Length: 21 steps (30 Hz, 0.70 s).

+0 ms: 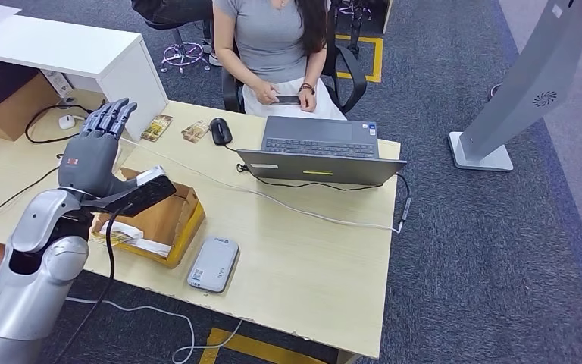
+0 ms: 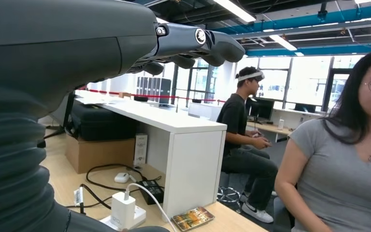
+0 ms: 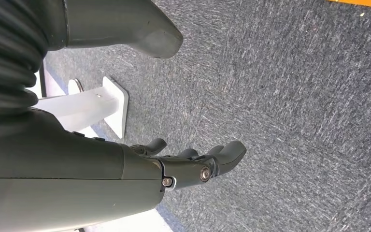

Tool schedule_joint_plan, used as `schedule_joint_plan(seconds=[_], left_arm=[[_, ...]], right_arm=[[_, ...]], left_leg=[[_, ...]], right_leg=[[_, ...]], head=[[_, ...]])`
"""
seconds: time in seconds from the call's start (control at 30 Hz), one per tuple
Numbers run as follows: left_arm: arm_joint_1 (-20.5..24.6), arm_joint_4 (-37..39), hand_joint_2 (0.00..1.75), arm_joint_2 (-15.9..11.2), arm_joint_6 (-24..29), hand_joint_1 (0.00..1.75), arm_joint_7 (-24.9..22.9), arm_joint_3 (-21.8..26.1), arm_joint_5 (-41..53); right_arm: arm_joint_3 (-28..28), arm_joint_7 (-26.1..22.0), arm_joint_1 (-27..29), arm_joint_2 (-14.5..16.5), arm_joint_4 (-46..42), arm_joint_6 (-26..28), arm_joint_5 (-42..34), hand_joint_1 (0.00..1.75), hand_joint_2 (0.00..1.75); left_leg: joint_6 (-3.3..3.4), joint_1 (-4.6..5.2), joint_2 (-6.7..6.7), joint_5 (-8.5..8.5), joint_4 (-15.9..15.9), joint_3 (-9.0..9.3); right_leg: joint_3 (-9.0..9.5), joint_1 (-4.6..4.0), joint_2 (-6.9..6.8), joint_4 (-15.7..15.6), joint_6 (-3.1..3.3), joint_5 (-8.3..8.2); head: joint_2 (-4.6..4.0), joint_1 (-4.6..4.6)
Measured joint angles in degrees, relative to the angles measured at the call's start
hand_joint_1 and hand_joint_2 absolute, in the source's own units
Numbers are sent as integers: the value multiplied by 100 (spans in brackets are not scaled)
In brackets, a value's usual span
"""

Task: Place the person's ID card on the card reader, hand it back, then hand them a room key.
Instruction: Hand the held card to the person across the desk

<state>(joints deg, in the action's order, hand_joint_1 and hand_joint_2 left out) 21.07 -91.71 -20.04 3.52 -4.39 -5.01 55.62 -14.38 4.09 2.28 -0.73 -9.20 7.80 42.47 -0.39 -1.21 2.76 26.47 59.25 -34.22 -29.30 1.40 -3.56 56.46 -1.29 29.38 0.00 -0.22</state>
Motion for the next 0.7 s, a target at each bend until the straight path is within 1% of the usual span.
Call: schedule_joint_plan(seconds=[0.23,0.27,0.33,0.4,0.47,0.53,0.57,0.63,0.67,0.7], left_arm=[[-28,-45,175,0,-5,0,21,49,-61],[-61,-65,175,-1,-8,0,60,63,-186],[-273,-211,175,-13,-4,0,240,165,-774],[-726,-526,175,-26,8,0,560,430,-1696],[-1328,-911,175,-18,33,0,974,845,-2484],[-1998,-1307,175,43,60,0,1443,1364,-2901],[-2334,-1500,175,121,30,0,1684,1646,-3032],[-2945,-1864,175,396,-255,0,2133,2257,-3346],[-3173,-2013,175,607,-508,0,2252,2578,-3532],[-3327,-2130,175,896,-838,0,2313,2966,-3742]], right_arm=[[-3,-2,0,0,0,2,-3,0,175],[-5,-6,-1,0,0,6,-8,0,175],[-19,-31,6,1,0,29,-35,0,175],[-48,-66,28,1,0,73,-94,0,175],[-98,-99,65,1,1,127,-164,0,175],[-156,-126,103,1,3,181,-209,0,175],[-181,-139,120,1,6,208,-222,0,175],[-234,-173,146,3,11,263,-258,0,175],[-265,-190,155,7,13,288,-286,0,175],[-293,-203,162,15,15,318,-312,0,175]], left_leg=[[0,0,0,0,0,-1],[0,0,1,0,-1,-1],[-1,1,7,2,-3,-1],[0,2,20,7,-5,0],[-1,2,31,14,-5,1],[-3,1,35,23,-5,0],[-4,1,35,26,-5,-1],[-3,1,33,33,-5,-2],[-2,2,31,35,-6,-4],[0,2,28,37,-6,-5]], right_leg=[[0,0,0,0,0,0],[1,0,1,1,0,0],[2,0,7,3,1,1],[0,0,19,4,1,2],[-6,0,29,3,2,7],[-11,0,32,1,0,15],[-11,0,32,0,0,20],[-10,1,29,-1,-1,29],[-9,1,27,-2,-1,31],[-7,1,23,-3,-2,33]], head=[[0,0],[0,1],[0,1],[0,-1],[0,-1],[0,-1],[0,-1],[0,0],[0,-1],[0,0]])
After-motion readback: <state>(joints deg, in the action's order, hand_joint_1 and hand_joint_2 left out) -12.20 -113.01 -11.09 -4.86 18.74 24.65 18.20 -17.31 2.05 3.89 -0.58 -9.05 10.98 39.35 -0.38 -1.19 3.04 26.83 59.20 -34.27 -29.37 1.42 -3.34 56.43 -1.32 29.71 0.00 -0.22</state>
